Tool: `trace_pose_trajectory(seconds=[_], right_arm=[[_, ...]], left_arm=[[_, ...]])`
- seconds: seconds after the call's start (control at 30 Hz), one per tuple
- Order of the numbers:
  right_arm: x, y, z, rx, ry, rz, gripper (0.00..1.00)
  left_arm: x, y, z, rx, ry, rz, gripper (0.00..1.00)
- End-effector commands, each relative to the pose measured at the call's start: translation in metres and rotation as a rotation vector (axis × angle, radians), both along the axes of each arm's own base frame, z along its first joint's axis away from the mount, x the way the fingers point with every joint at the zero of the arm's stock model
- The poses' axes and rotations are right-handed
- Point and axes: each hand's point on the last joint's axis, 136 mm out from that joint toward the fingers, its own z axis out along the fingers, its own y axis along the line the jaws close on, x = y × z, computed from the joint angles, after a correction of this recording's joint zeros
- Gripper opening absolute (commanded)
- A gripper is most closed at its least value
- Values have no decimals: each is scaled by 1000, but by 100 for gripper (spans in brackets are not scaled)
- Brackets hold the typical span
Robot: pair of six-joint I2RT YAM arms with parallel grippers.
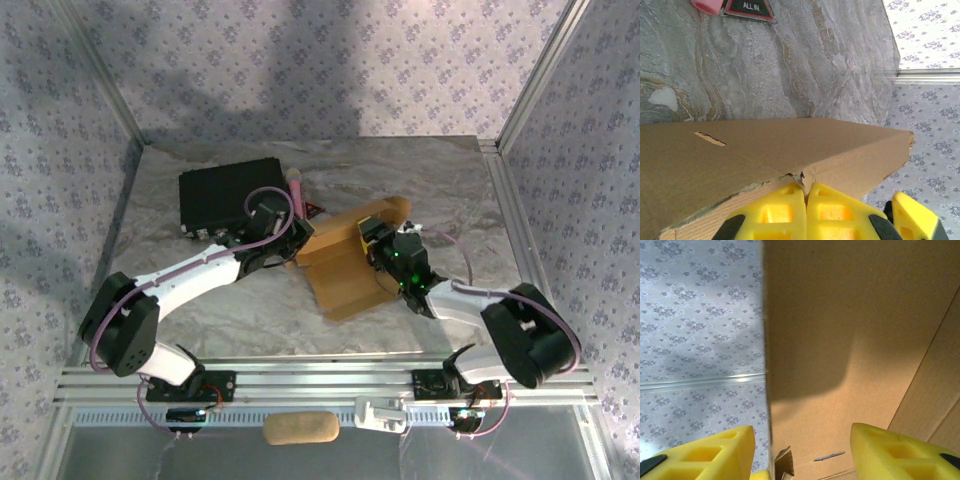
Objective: Fold the paper box
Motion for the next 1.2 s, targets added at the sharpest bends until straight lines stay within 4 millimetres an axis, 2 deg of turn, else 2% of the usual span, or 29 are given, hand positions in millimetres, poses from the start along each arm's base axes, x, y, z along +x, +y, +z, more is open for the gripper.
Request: trace_pose_trajectory(seconds=[0.0, 0.23, 0.4, 0.47, 0.57, 0.63, 0.67, 0.7, 0.8, 0.9, 1.07, 1.17], right_arm=[[16, 11, 27, 89, -72, -16, 50], [31, 20, 35, 123, -101, -10, 45], [38, 33, 29, 126, -82, 24, 42], [42, 35, 23, 133, -73, 26, 37], [45, 36, 17, 153, -66, 19, 23], [45, 34, 14, 156, -58, 3, 9], [45, 33, 13, 154, -53, -7, 2], [44, 31, 12, 151, -44, -17, 0], [44, 26, 10, 150, -7, -34, 0], [46, 24, 12, 158, 39, -23, 0], [41, 15, 26, 204, 76, -64, 0], [36, 4, 37, 212, 114, -101, 0]], left_arm=[[-3, 6, 2, -12, 6, 6, 0], [-3, 7, 0, -14, 11, 2, 0], [-2, 8, -2, -14, 11, 4, 0], [-1, 8, -3, -14, 11, 3, 0], [-1, 6, -4, -17, 9, -6, 0], [0, 6, -2, -17, 3, -15, 1], [1, 6, 0, -15, -6, -22, 7], [0, 7, 2, -7, -16, -29, 16], [-6, 19, 18, 29, -76, -29, 41], [-18, 42, 27, 73, -123, -4, 58], [-32, 73, 30, 74, -178, 7, 61], [-37, 83, 16, 70, -170, -14, 55]])
